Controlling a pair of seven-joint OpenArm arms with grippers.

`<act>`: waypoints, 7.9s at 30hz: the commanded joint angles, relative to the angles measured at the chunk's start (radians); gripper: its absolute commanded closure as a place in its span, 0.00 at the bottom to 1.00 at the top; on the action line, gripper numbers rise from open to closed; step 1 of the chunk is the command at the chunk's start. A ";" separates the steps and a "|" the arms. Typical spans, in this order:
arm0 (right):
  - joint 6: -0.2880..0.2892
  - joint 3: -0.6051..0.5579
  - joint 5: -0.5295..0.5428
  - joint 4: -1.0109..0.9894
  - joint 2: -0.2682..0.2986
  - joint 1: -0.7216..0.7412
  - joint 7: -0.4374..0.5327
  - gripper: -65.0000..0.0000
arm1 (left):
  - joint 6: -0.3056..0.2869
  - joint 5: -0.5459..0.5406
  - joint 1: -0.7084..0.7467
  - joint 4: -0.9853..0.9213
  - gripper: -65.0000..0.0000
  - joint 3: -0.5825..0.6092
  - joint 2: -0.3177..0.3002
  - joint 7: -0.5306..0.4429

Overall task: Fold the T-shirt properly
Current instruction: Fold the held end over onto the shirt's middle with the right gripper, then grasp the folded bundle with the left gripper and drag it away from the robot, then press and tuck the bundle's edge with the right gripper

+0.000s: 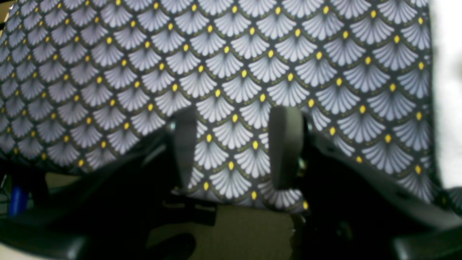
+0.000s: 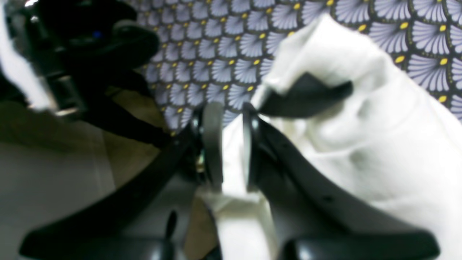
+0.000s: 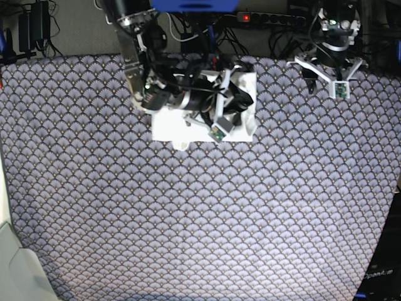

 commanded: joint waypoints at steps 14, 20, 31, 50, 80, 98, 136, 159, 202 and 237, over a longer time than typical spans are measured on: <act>0.006 -0.185 0.024 0.185 0.060 0.026 0.047 0.61 | 0.004 0.009 0.016 0.019 0.52 -0.008 -0.012 -0.023; 0.006 -0.041 0.024 0.202 0.102 0.049 0.047 0.77 | 0.004 0.009 0.016 0.019 0.52 -0.008 -0.009 -0.023; 0.006 0.033 0.024 0.147 0.151 0.038 0.049 0.92 | 0.004 0.009 0.011 0.019 0.52 -0.008 -0.009 -0.023; 0.006 -0.173 0.024 -0.164 0.086 0.087 0.285 0.92 | 0.004 0.010 0.043 0.021 0.52 -0.008 -0.009 -0.022; 0.006 -0.199 0.026 -0.352 0.144 0.253 0.399 0.92 | 0.004 0.006 0.195 0.049 0.52 -0.002 -0.009 -0.028; 0.006 0.019 0.024 0.138 0.301 0.080 0.319 0.92 | 0.004 0.010 0.184 0.107 0.98 0.147 -0.009 -0.028; 0.006 0.381 0.024 0.136 0.390 -0.060 0.320 0.92 | 0.014 0.006 -0.169 -0.169 1.00 0.388 0.077 -0.020; 0.006 0.314 0.024 -0.080 0.425 -0.020 0.330 0.92 | 0.014 0.006 -0.689 -0.593 1.00 0.396 0.329 -0.022; 0.006 0.191 0.026 0.161 0.290 0.057 0.322 0.92 | 0.012 0.012 -0.149 -0.028 1.00 0.130 0.152 -0.022; 0.006 -0.012 0.024 -0.422 0.292 0.373 0.578 0.92 | 0.006 0.010 0.059 0.070 1.00 -0.034 0.154 -0.022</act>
